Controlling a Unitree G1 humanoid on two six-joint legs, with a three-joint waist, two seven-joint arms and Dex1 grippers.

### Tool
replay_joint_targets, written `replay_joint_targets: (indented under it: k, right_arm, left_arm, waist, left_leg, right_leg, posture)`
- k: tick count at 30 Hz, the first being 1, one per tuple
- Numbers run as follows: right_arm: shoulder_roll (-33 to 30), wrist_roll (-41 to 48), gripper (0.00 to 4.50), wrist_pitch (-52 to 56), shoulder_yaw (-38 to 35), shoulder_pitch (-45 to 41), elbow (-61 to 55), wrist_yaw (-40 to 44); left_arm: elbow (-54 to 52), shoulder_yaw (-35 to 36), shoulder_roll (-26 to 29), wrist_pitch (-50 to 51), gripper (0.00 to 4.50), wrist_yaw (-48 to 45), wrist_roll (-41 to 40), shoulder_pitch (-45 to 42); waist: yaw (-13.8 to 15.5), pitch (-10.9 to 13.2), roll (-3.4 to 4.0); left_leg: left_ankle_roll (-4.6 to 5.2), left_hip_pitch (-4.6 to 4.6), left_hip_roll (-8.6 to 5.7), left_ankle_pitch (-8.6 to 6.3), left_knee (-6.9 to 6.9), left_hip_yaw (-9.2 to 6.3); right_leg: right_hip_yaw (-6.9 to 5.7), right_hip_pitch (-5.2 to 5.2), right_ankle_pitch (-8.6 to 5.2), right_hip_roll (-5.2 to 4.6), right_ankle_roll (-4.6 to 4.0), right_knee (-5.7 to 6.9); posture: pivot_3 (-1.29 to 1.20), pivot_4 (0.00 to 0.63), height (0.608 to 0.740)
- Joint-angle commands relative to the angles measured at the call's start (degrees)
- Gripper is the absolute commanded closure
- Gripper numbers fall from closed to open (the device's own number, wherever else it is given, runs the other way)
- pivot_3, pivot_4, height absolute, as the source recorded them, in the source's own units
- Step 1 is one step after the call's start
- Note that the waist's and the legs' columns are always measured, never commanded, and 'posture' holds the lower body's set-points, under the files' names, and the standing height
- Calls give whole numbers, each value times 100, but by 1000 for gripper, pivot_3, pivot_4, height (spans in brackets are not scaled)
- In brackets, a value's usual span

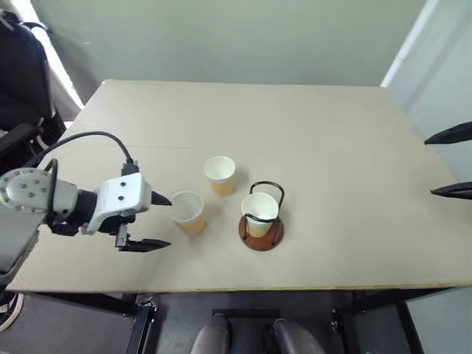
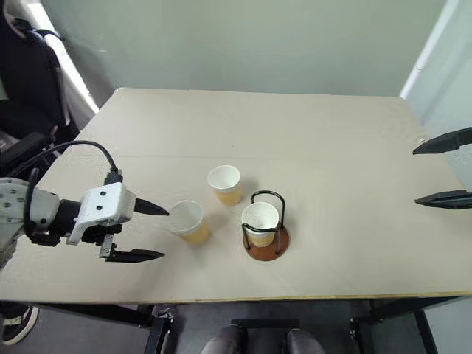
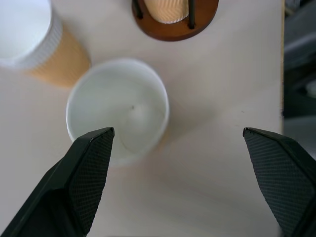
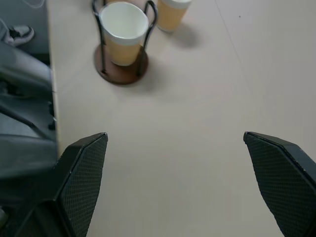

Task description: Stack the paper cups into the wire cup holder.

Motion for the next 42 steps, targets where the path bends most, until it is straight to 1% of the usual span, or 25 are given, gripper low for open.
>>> replay_joint_targets:
  k: [1,3,6,9,12,14,18,21,25,31,32,36,38,40,41,42]
  right_arm:
    - [123,316,32,263,-730,183,-562,17]
    - [236,451,32,444,-913,204,-762,9]
    - [335,623,32,722,-1103,172,-951,-37]
    - [428,731,32,937,-1278,201,-1048,-87]
    - [573,1088,32,1358,-1512,182,-1195,-186]
    - [663,1350,32,1664,-1679,188,-1325,-276]
    - [752,1416,32,1945,-1845,326,-1590,-445]
    - [787,1422,0,2024,-1964,402,-1633,-461]
    - [796,1386,0,2071,-2017,445,-1675,-499]
    - [815,1318,0,2052,-1990,512,-1757,-583]
    - [813,1309,0,2048,-2002,526,-1766,-586]
    - [793,1312,0,2044,-2049,547,-1768,-603]
    - [776,1326,0,2047,-2073,530,-1755,-617]
    - [734,1275,0,2017,-2093,524,-1719,-612]
    - [688,1266,0,1989,-2091,472,-1667,-588]
    - [656,1264,0,1969,-2089,435,-1630,-569]
  left_arm:
    - [240,-429,-161,-421,0,-52,505,-516]
    - [348,-569,-219,-543,0,-100,658,-663]
    - [484,-685,-298,-739,0,-98,869,-725]
    - [699,-848,-494,-1101,0,94,1268,-854]
    - [670,-974,-724,-1137,0,58,1323,-999]
    - [731,-1040,-784,-1225,0,40,1440,-1048]
    - [689,-1097,-869,-1242,0,-25,1489,-1051]
    - [730,-1114,-896,-1297,583,-66,1556,-1052]
    - [919,-1143,-934,-1430,1987,-124,1673,-1124]
    - [998,-1206,-1030,-1494,4261,-324,1680,-1221]
    - [998,-1207,-1028,-1490,4476,-365,1662,-1213]
    - [859,-1206,-1045,-1397,4476,-574,1490,-1186]
    - [740,-1175,-1194,-1258,4476,-686,1225,-1389]
    - [771,-1123,-1525,-939,4476,-742,844,-1991]
    - [973,-1097,-1849,-667,4476,-810,547,-2709]
    - [1126,-1083,-2068,-473,4476,-871,353,-3209]
  waist:
    - [-12,0,1]
    - [-18,0,1]
    - [-12,0,2]
    - [0,0,2]
    - [18,1,3]
    - [28,1,3]
    - [26,1,3]
    - [27,1,3]
    - [27,1,3]
    - [26,0,4]
    - [26,0,4]
    - [27,0,4]
    - [29,0,4]
    - [79,1,3]
    - [124,2,3]
    - [162,3,3]
  left_leg:
    - [6,0,5,4,3,-3]
    - [15,23,10,10,8,-10]
    - [24,19,8,8,12,-11]
    - [41,6,7,-2,31,-14]
    - [60,-5,4,-16,58,-16]
    - [68,-14,1,-23,75,-17]
    - [75,-15,0,-36,93,-16]
    - [75,-11,0,-36,96,-16]
    - [76,-6,0,-36,99,-16]
    - [78,-5,-2,-34,104,-17]
    - [78,-5,-2,-35,105,-17]
    - [79,-6,-2,-35,105,-18]
    - [79,-6,-2,-35,105,-17]
    - [81,-6,-5,-32,108,-19]
    - [84,-10,-6,-29,111,-24]
    - [85,-11,-7,-28,126,-28]
  right_leg:
    - [1,1,0,7,1,1]
    - [1,-3,0,16,3,1]
    - [6,-1,-3,16,12,0]
    - [6,-2,-7,15,20,-1]
    - [6,-1,-8,15,27,-2]
    - [6,0,-8,14,34,-3]
    - [6,4,-10,14,40,-3]
    - [5,10,-10,14,40,-3]
    - [6,12,-6,14,46,0]
    - [6,15,-4,14,50,2]
    - [6,15,-4,13,50,1]
    - [6,15,-4,14,51,1]
    - [6,15,-4,14,51,1]
    - [6,19,-1,13,55,2]
    - [4,19,1,14,59,1]
    - [0,25,4,14,62,3]
  posture:
    - [0,150,740]
    - [0,150,740]
    - [0,150,740]
    - [0,150,740]
    - [0,150,740]
    - [0,150,740]
    - [0,150,740]
    - [0,150,740]
    - [0,150,740]
    - [0,150,740]
    - [0,150,740]
    - [0,150,740]
    - [0,150,740]
    - [0,150,740]
    - [0,150,740]
    - [0,150,740]
